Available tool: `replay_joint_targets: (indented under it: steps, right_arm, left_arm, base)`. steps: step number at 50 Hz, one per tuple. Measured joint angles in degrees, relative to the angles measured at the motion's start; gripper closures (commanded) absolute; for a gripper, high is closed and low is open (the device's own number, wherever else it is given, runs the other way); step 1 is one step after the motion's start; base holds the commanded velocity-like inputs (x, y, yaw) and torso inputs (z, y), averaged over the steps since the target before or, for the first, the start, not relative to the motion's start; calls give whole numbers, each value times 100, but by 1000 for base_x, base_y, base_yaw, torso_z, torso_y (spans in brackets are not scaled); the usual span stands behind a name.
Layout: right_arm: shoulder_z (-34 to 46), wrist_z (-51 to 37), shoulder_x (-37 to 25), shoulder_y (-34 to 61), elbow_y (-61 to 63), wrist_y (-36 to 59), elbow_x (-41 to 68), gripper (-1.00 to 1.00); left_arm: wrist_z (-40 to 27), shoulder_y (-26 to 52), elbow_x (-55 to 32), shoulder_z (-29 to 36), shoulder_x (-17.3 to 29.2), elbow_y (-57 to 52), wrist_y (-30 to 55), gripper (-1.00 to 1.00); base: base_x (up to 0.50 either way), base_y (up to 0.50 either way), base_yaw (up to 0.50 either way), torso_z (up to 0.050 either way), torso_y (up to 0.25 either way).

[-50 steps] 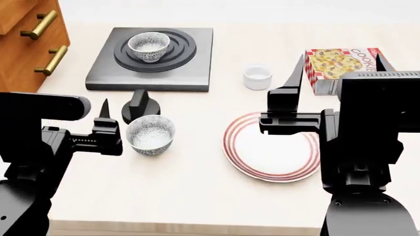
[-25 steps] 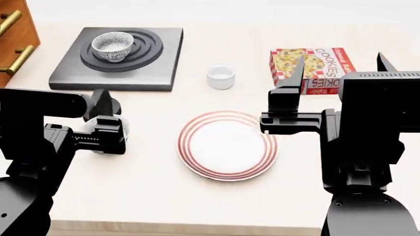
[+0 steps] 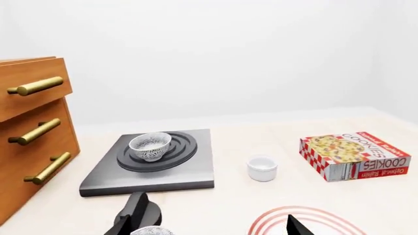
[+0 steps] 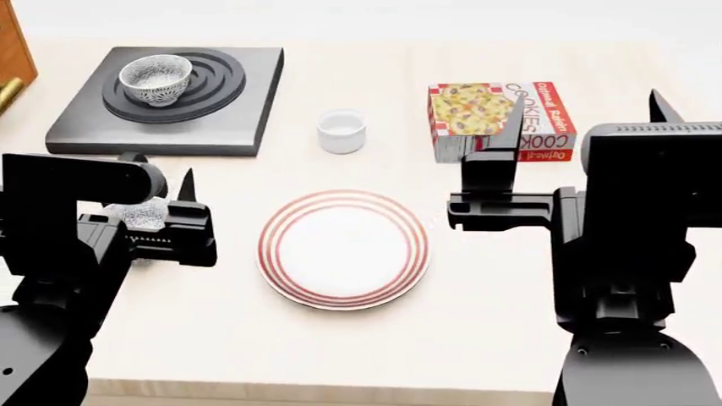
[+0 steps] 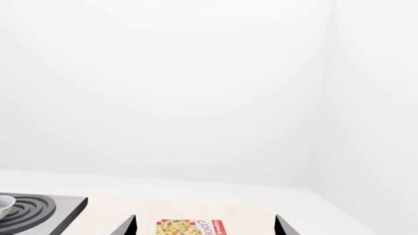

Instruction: Pick the akita bowl on the stove and place it on the plate.

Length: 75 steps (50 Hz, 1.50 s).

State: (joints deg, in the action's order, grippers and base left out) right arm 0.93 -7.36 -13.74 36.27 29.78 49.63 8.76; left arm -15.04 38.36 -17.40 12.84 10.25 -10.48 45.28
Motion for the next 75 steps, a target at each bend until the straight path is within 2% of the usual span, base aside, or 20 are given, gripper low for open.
replay_joint_targets:
  steps: [13,75]
  right_arm:
    - [44,-19,-43,2,-7,4,15,-100]
    - [105,-145,-135,13,-30,-4,141,-100]
  left_arm:
    - [-31,-2,-34,24,25,2,-14,-100]
    - [-144,107,-206,147,131,6,-4,-100]
  base:
    - [39,0,0,0,0]
    - [244,0,0,0,0]
